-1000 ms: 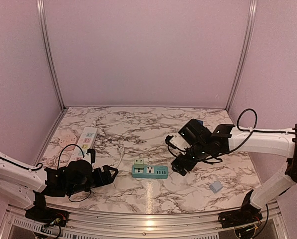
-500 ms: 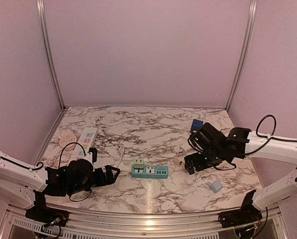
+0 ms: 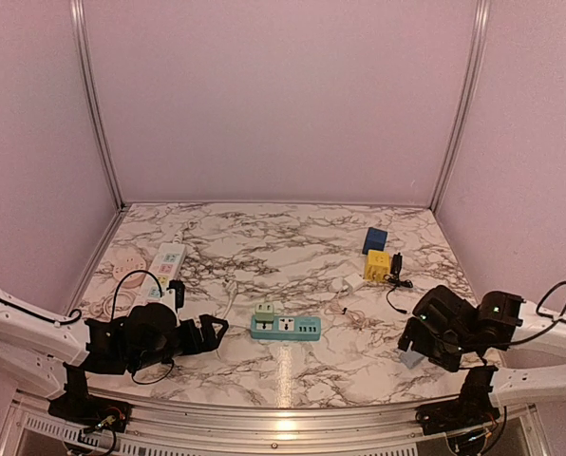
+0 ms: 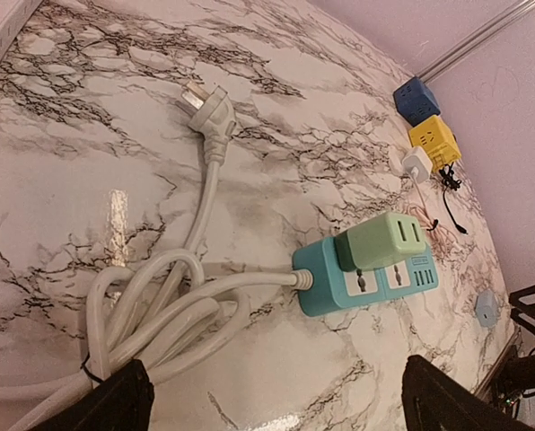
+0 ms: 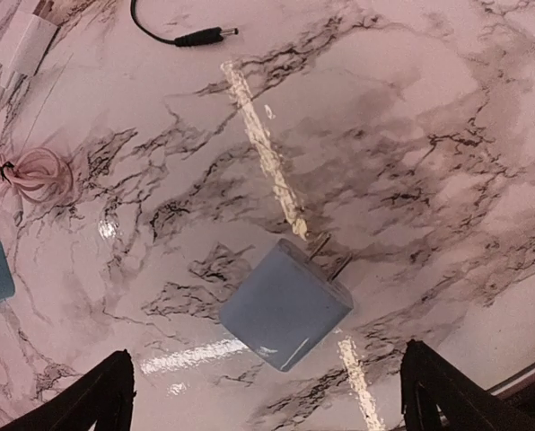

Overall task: Insert the plug
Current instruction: Pick up the plug from the center of the board.

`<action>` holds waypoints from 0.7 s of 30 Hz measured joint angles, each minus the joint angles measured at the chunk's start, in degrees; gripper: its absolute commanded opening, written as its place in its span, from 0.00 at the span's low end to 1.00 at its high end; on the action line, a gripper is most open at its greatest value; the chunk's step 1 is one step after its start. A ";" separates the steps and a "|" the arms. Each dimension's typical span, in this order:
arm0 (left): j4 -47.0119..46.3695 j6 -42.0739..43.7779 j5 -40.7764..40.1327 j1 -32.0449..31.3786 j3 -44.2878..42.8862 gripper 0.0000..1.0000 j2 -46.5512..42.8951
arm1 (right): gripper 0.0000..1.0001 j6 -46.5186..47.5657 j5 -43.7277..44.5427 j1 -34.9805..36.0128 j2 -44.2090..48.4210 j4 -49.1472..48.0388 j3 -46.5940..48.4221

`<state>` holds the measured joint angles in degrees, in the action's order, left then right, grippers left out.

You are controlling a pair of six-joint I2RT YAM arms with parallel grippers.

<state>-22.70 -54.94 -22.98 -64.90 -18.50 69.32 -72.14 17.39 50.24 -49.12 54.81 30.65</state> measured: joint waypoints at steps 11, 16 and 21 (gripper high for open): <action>0.04 0.11 0.09 0.02 -0.50 0.99 0.74 | 0.99 -15.04 2.27 0.00 6.86 0.79 -3.61; 0.20 0.13 0.09 0.02 -0.79 0.99 0.74 | 0.98 -18.62 3.78 0.00 5.44 0.26 -4.31; 0.33 0.13 0.09 0.02 -1.31 0.99 0.74 | 0.97 -19.63 4.17 0.00 1.38 -1.90 -5.14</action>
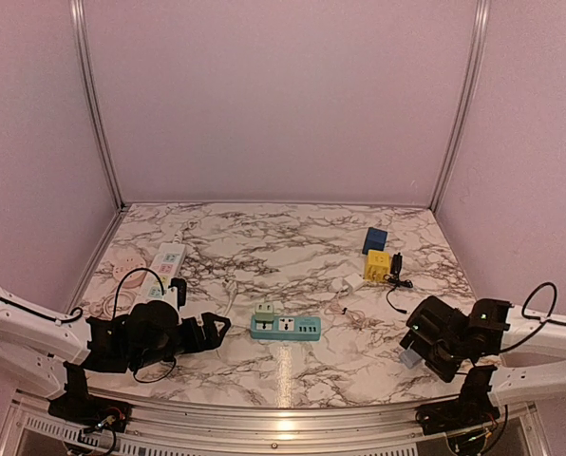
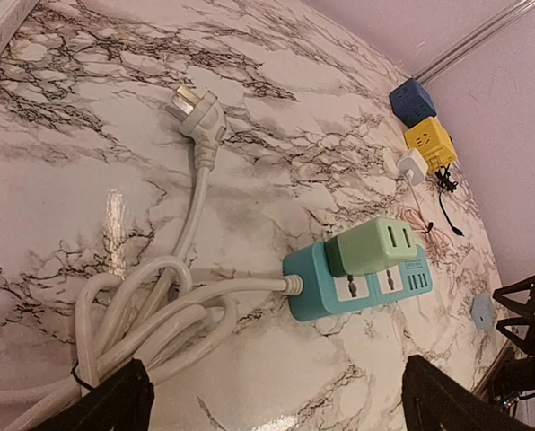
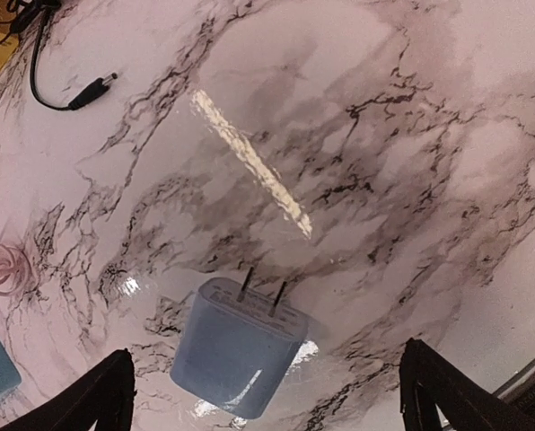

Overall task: Insert the plug
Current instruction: Pick up the plug from the center of the board.

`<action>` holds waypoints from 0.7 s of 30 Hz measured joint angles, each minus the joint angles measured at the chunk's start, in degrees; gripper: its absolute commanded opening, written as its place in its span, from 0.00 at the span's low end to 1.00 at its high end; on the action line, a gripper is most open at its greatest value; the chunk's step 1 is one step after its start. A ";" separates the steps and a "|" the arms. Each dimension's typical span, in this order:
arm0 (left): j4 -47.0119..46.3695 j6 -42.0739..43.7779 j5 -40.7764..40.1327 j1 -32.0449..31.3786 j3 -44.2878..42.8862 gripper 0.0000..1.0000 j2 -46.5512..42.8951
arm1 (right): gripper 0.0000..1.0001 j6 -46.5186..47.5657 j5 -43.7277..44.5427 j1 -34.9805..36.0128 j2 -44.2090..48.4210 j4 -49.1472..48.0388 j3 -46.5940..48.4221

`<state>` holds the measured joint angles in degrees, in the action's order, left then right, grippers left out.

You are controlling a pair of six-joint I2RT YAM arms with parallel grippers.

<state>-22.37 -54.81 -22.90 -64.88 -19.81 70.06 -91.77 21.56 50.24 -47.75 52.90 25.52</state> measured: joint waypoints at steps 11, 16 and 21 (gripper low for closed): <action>1.05 0.02 -0.13 -0.02 0.00 0.99 -0.85 | 0.91 -0.02 0.09 0.00 -8.13 -5.33 -0.07; 1.07 0.00 -0.13 0.00 0.00 0.99 -0.92 | 0.83 -0.02 0.17 0.00 -10.38 -7.37 -0.35; 1.07 0.00 -0.15 0.00 0.04 0.99 -1.09 | 0.77 0.09 0.74 0.00 -11.69 -8.68 -0.59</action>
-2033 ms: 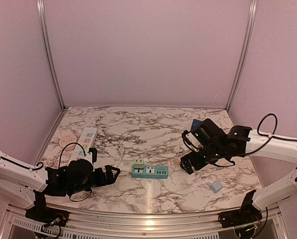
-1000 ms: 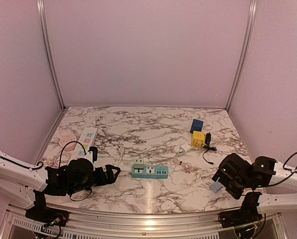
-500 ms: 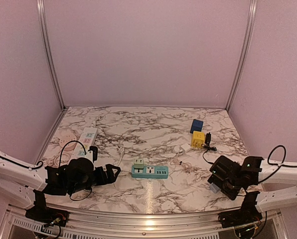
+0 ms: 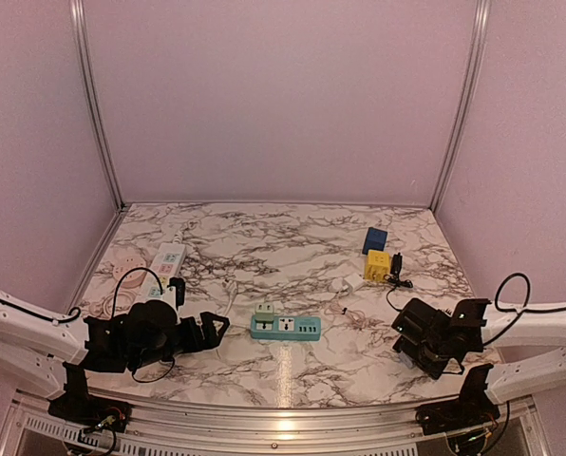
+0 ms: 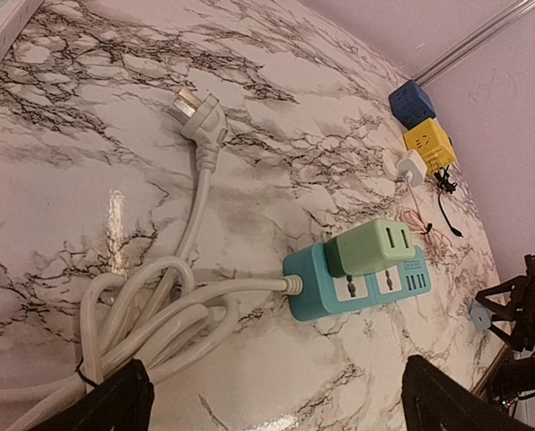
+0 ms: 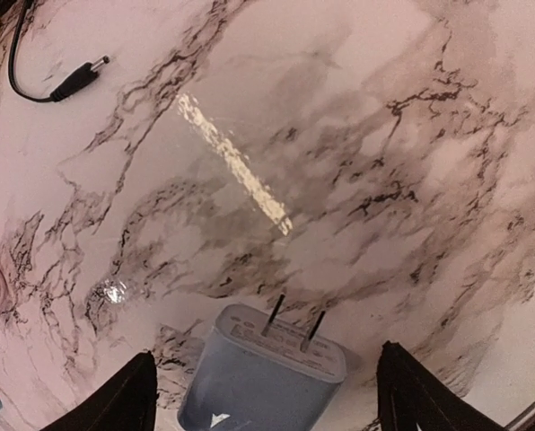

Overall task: Insert the plug
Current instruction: Pick up the plug from the center of the board.

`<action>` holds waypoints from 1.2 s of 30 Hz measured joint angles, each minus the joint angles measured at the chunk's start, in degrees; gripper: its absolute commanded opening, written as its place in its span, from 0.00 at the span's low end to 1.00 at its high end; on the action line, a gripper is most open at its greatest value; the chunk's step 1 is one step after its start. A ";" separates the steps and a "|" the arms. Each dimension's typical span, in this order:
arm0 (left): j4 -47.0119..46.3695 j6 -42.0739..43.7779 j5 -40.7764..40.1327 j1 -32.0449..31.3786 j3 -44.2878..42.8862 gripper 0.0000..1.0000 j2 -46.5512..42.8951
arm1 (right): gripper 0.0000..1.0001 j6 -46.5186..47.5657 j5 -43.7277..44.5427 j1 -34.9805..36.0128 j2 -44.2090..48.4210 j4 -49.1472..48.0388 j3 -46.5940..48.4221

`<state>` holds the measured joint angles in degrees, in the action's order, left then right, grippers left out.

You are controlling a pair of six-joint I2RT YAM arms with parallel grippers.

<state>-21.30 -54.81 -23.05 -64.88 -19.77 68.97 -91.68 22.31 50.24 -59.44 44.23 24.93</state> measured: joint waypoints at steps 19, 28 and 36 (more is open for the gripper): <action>0.02 0.07 -0.20 -0.02 1.31 0.99 -3.06 | 0.12 17.38 0.72 -0.07 -6.40 -6.73 3.91; 0.09 3.13 -0.09 -0.02 1.29 0.99 -5.11 | 0.09 42.80 -0.39 0.42 -7.37 -10.78 13.62; 0.63 9.09 1.49 0.00 -1.09 0.99 -5.31 | 0.09 64.89 -8.52 2.08 -7.08 -14.80 20.68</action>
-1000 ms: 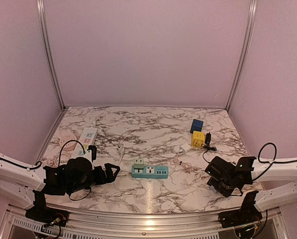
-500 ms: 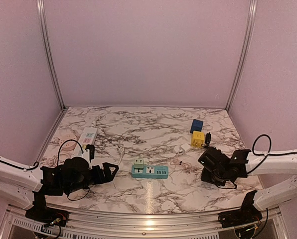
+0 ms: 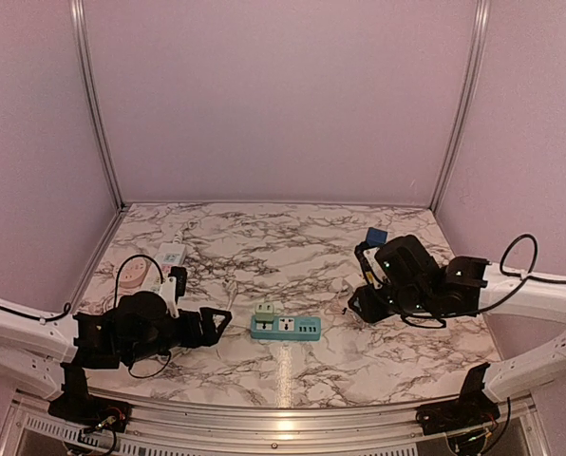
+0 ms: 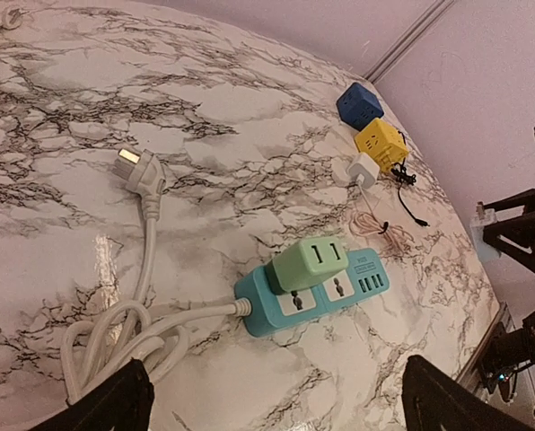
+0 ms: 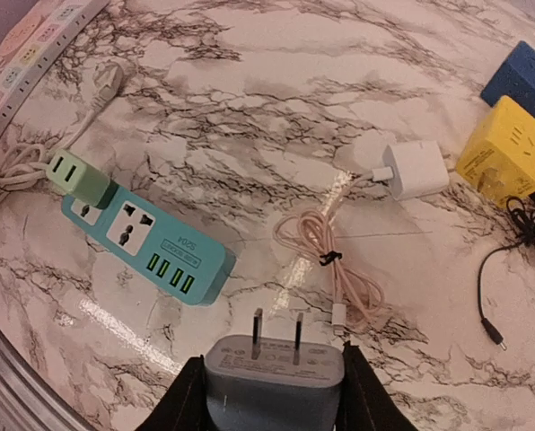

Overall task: Insert the plug
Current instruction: Pick up the plug from the center of the board, then pass from the right arm to the left

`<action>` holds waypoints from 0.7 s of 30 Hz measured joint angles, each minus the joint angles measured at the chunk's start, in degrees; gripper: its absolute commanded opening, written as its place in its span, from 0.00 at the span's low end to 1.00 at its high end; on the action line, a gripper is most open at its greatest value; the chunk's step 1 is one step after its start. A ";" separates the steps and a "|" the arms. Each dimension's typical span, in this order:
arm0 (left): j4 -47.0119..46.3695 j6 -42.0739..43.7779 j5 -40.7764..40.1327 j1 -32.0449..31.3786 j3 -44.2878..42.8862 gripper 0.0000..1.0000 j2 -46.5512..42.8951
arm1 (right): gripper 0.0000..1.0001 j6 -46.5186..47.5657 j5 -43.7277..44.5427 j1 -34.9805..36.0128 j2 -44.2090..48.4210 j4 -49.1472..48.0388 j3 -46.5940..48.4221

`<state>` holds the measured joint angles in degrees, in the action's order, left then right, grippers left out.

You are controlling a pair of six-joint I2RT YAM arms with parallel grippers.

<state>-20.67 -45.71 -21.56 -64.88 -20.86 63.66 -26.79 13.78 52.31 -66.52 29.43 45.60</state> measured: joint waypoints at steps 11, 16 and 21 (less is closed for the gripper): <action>-1.05 7.93 6.38 -0.66 -2.64 0.99 -1.46 | 0.11 16.04 -19.98 5.42 -0.02 -4.70 6.47; -2.99 11.78 10.08 -2.21 -3.10 0.99 -2.49 | 0.11 19.12 -27.69 5.92 0.00 -7.56 8.39; -3.67 15.74 13.70 -3.80 -6.10 0.99 -2.58 | 0.12 21.22 -33.42 5.97 0.00 -9.53 8.96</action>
<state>-24.34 -29.98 -7.86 -68.69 -26.96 61.08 -5.56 -19.64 58.28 -66.52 19.90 54.57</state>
